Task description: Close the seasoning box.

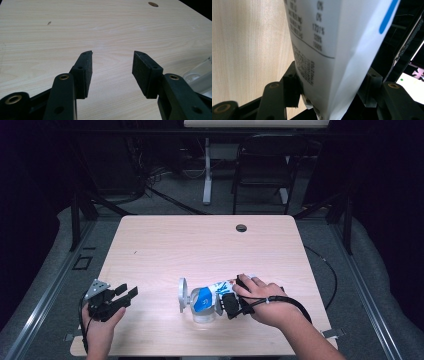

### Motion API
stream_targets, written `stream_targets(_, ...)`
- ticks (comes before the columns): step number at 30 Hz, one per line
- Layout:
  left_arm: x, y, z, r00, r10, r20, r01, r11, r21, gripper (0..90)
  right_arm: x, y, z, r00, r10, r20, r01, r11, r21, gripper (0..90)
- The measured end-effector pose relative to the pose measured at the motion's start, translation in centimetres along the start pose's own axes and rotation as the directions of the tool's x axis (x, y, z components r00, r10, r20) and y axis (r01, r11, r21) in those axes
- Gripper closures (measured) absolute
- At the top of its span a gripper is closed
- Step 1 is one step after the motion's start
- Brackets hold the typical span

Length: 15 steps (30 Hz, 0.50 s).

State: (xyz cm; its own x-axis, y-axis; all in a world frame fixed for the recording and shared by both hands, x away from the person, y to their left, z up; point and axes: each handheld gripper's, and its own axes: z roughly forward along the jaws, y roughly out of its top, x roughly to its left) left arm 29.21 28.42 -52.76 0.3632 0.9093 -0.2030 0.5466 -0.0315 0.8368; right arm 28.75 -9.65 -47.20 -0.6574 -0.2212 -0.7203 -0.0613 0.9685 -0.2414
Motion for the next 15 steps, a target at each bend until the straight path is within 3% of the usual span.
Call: stream_targets(15,0.03,-0.01,0.01,1.0000,0.003,-0.001,-0.003,1.0000,0.003,51.0,-0.05,0.03,-0.02,1.0000,-0.007,0.000,0.007,1.0000,0.000,45.0)
